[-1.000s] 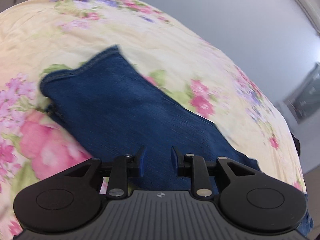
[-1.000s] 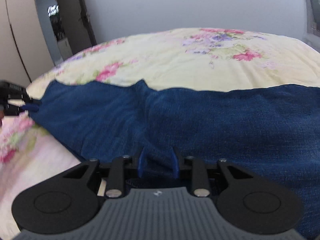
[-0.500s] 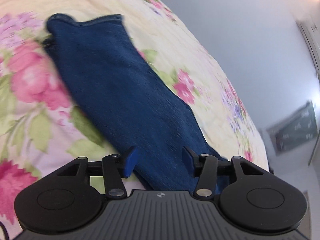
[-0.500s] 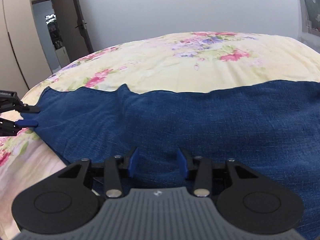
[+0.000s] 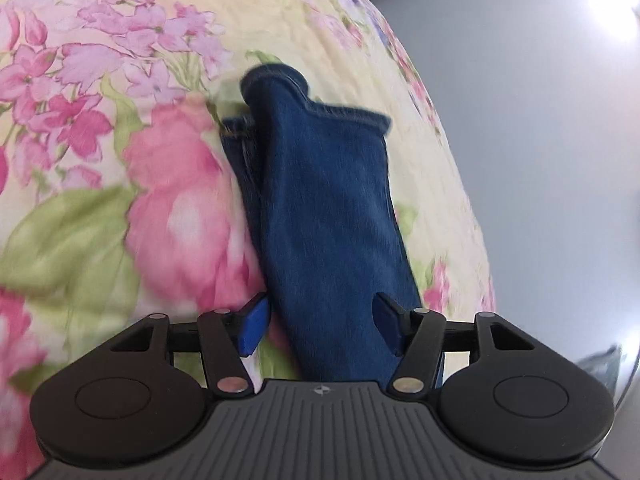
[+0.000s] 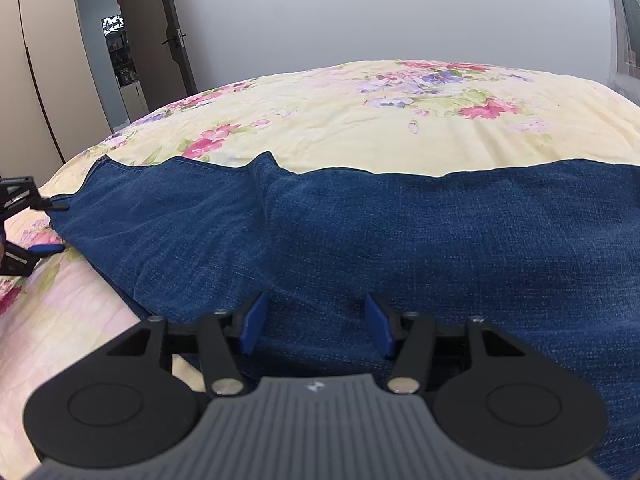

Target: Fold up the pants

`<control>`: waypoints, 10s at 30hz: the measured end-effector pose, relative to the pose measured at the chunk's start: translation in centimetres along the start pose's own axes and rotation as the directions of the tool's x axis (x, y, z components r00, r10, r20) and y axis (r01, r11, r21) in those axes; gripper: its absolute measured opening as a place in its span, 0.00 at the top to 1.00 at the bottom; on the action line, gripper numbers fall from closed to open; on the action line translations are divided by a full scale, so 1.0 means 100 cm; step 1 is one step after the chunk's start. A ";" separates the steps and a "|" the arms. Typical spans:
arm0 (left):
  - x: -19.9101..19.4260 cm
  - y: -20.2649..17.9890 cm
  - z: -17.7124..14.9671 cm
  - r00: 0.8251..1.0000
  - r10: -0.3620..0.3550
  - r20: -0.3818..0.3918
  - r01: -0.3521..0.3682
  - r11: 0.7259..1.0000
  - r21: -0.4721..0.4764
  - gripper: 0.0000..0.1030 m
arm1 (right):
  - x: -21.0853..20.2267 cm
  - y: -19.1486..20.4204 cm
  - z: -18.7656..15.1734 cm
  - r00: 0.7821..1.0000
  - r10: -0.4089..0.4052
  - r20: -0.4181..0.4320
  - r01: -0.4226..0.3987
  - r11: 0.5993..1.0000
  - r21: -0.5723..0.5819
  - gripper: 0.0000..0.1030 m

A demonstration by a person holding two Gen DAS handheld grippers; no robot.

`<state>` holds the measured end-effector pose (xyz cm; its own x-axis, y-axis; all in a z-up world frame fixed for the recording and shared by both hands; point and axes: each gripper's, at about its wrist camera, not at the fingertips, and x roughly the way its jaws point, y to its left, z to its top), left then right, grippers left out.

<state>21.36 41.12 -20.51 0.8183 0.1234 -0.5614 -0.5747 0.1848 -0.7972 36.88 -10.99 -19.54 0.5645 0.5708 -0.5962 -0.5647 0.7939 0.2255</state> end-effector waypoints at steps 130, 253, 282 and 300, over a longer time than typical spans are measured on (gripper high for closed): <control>0.024 -0.123 -0.235 0.992 0.128 0.022 -0.064 0.328 0.942 0.49 | -0.021 0.020 0.058 0.990 -0.041 0.136 0.032 0.997 0.064 0.69; -0.010 -0.182 -0.338 0.959 0.130 -0.253 0.130 0.592 0.796 0.41 | -0.035 0.001 -0.022 0.910 -0.385 0.151 0.391 0.685 -0.615 0.56; 0.067 -0.182 -0.395 0.813 0.091 -0.575 0.182 0.899 0.399 0.28 | -0.109 -0.100 -0.028 0.900 -0.429 0.079 0.411 0.895 0.172 0.57; 0.025 -0.200 -0.391 0.856 -0.010 -0.518 0.306 0.817 0.490 0.88 | -0.124 -0.098 -0.024 0.928 -0.329 0.176 0.291 0.933 0.211 0.56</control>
<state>34.70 -0.35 -14.62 0.7030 -0.4009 -0.5874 -0.2167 0.6660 -0.7138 34.04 -26.35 -16.22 0.8155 0.3051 -0.4917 -0.2358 0.9512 0.1991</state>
